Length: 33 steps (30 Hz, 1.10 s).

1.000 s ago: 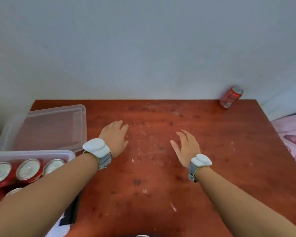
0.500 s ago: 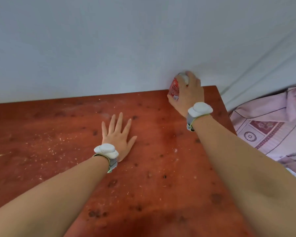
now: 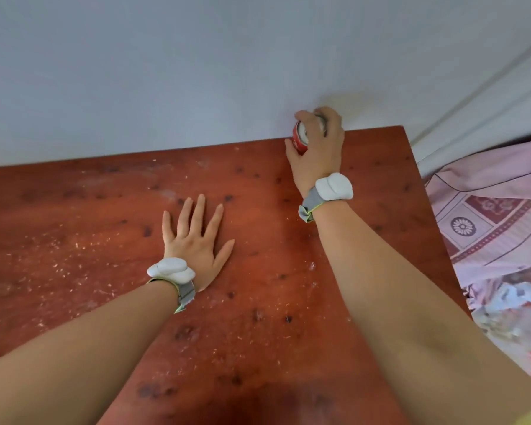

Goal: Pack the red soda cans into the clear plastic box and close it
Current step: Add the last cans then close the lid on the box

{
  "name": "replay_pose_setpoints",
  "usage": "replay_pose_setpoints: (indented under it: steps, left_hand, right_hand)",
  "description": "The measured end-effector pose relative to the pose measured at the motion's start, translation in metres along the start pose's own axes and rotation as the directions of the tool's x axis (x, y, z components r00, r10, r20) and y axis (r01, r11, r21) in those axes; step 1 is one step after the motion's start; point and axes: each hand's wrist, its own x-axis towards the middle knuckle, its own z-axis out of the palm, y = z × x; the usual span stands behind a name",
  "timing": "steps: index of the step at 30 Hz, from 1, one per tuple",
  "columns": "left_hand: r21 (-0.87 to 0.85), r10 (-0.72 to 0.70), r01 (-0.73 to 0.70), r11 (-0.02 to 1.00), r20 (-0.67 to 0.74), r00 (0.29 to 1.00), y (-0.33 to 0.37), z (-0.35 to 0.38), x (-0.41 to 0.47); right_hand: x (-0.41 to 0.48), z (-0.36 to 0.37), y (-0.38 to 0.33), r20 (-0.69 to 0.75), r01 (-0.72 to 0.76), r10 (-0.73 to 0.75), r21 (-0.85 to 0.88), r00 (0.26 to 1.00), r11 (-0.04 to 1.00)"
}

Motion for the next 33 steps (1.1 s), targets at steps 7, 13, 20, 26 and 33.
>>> replay_pose_setpoints:
  steps: [7, 13, 20, 26, 33]
  left_hand:
    - [-0.316, -0.119, 0.068, 0.946, -0.146, 0.982, -0.05, -0.079, -0.005]
    - [-0.288, -0.288, 0.19, 0.938, -0.35, 0.891, -0.179, -0.175, -0.076]
    - [-0.291, -0.395, 0.293, 0.911, -0.408, 0.823, -0.315, -0.228, -0.186]
    - [-0.267, -0.555, 0.487, 0.832, -0.368, 0.746, -0.466, -0.215, -0.336]
    - [-0.299, -0.723, 0.664, 0.686, -0.177, 0.667, -0.547, -0.131, -0.469]
  right_hand:
    - [-0.032, -0.041, -0.101, 0.014, 0.135, -0.142, 0.228, 0.99, 0.964]
    - [-0.051, -0.077, -0.273, -0.035, 0.423, -0.441, 0.358, 0.897, 0.832]
    - [-0.12, -0.063, -0.45, -0.034, 0.549, -0.591, 0.418, 0.806, 0.724]
    - [-0.219, -0.002, -0.602, 0.038, 0.589, -0.719, 0.546, 0.694, 0.596]
    - [-0.342, 0.102, -0.691, 0.432, 0.417, -0.784, 0.675, 0.446, 0.609]
